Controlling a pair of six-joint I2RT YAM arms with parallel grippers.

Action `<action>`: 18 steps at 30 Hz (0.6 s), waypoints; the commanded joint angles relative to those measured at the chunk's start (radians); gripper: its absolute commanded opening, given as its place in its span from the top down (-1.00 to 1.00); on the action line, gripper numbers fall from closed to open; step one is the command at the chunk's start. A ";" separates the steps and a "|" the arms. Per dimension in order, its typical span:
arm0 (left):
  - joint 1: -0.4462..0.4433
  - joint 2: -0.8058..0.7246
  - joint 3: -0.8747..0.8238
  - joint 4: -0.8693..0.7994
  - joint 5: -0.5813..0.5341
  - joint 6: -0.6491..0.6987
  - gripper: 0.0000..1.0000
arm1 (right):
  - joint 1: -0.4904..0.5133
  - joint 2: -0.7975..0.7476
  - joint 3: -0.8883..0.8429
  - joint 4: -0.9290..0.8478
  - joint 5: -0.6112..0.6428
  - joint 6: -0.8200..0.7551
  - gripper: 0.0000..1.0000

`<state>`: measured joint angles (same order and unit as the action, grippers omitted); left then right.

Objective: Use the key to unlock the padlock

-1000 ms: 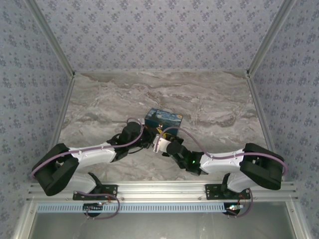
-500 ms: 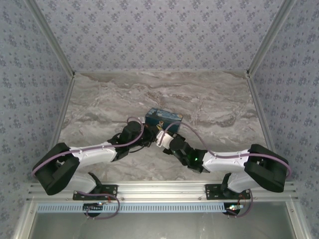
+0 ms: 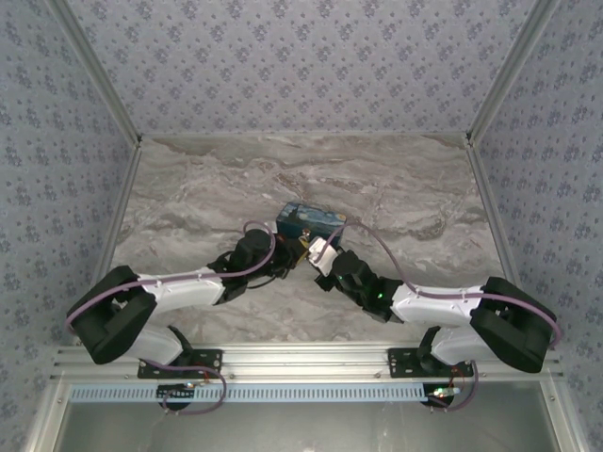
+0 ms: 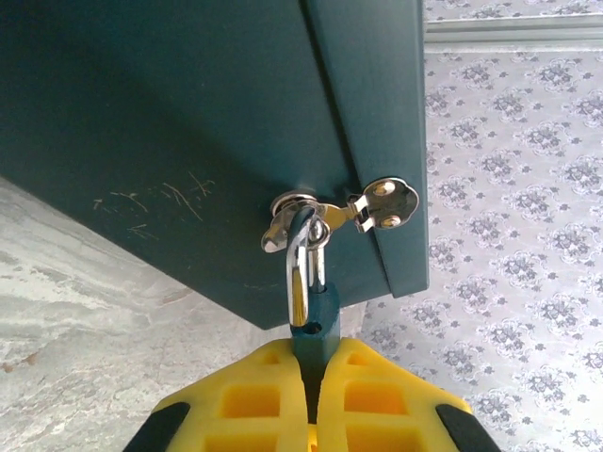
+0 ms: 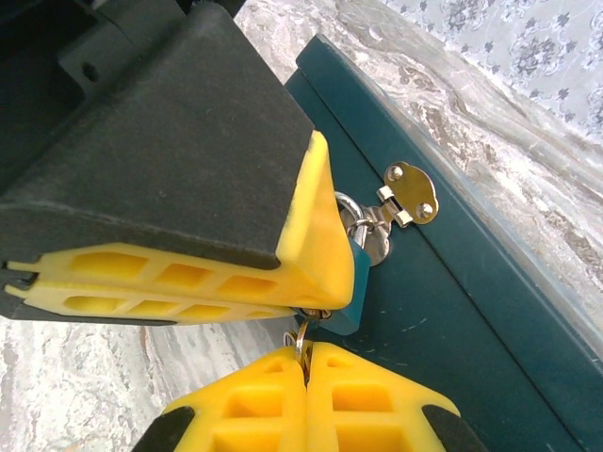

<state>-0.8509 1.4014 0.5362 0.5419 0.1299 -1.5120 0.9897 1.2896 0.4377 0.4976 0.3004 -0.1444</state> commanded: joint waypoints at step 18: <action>-0.016 0.064 0.008 -0.042 -0.007 0.079 1.00 | -0.121 -0.279 -0.148 -0.221 -0.104 0.212 0.15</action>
<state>-0.8604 1.4464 0.5362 0.5014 0.1337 -1.4727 0.9100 1.0611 0.3122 0.3344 0.2562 -0.0051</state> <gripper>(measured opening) 0.076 0.420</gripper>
